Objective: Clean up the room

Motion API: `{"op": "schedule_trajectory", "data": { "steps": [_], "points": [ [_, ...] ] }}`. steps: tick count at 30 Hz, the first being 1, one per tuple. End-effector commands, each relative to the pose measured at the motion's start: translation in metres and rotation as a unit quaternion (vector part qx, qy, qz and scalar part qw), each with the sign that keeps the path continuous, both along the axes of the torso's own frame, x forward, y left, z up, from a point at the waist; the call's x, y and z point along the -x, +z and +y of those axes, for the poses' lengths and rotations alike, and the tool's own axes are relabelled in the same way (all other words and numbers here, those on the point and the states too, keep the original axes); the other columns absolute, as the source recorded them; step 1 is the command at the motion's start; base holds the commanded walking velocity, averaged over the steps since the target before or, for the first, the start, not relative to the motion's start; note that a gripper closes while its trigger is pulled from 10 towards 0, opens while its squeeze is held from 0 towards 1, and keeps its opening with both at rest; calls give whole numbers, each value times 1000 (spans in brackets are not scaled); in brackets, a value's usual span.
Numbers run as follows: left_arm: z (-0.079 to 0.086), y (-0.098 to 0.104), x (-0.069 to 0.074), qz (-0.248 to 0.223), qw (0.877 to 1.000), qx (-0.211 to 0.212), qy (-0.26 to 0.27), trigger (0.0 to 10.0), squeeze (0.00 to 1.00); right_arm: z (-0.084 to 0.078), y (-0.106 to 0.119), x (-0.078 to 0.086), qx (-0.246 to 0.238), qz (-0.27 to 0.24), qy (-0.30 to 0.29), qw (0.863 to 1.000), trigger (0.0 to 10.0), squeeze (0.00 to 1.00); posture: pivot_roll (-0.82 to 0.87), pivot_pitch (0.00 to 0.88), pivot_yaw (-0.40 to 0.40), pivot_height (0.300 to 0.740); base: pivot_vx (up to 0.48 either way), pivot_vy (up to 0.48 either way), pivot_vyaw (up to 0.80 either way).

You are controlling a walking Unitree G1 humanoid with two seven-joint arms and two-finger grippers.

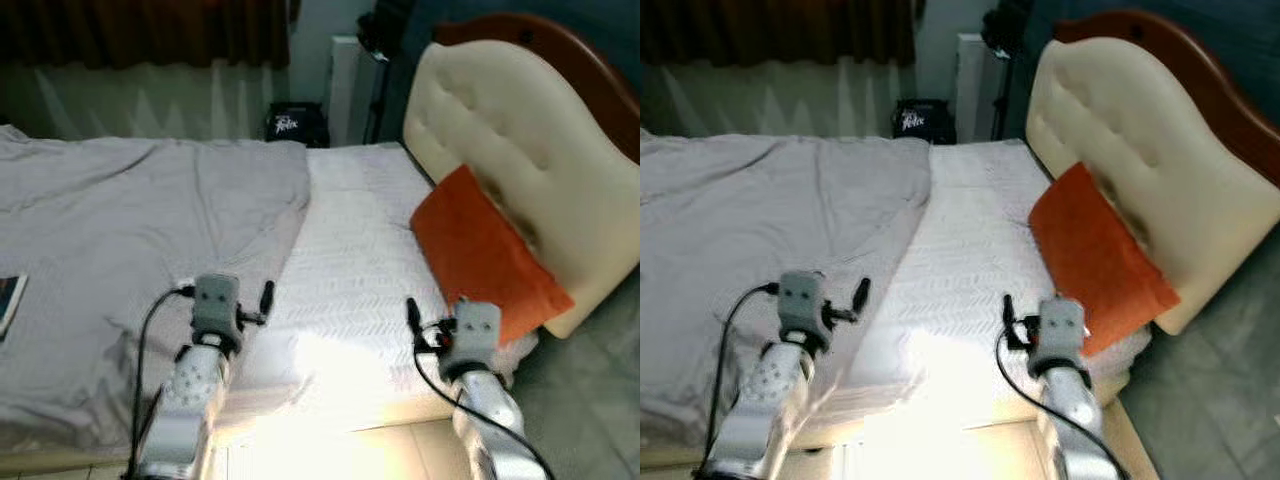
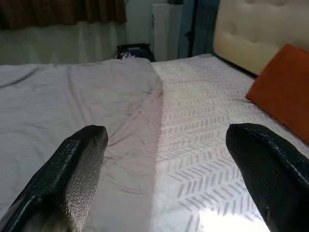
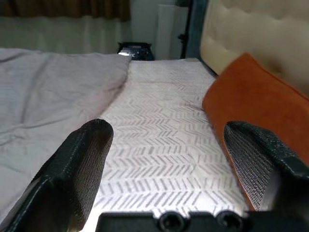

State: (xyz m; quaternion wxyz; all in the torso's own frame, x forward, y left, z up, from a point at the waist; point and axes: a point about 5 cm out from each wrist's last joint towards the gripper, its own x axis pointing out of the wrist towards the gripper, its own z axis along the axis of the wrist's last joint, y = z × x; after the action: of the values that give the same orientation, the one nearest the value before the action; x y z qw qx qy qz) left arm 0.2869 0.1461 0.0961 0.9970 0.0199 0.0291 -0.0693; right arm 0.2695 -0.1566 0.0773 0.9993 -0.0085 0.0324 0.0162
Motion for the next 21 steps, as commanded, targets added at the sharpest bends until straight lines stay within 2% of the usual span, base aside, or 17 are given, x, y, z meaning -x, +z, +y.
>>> {"op": "schedule_trajectory", "data": {
  "steps": [1,8,17,21],
  "points": [
    [-6,-2,-2,4,1000,-2,-8,10000,0,-9,-2,0,6,5,-13,1000,10000,0,7,0,-65,740,0,0,669],
    [-6,-4,-4,7,1000,-8,-2,10000,0,-9,-4,-2,14,14,-9,1000,10000,0,3,0,-62,740,0,0,629],
    [-2,-5,-8,10,1000,-19,14,10000,0,-9,-5,-3,11,15,-12,1000,10000,0,2,0,-57,740,0,0,0],
    [-2,-3,-8,2,1000,-4,3,10000,0,-9,-6,-3,10,15,-11,1000,10000,0,-3,0,-56,740,122,0,0]
  ]
}}
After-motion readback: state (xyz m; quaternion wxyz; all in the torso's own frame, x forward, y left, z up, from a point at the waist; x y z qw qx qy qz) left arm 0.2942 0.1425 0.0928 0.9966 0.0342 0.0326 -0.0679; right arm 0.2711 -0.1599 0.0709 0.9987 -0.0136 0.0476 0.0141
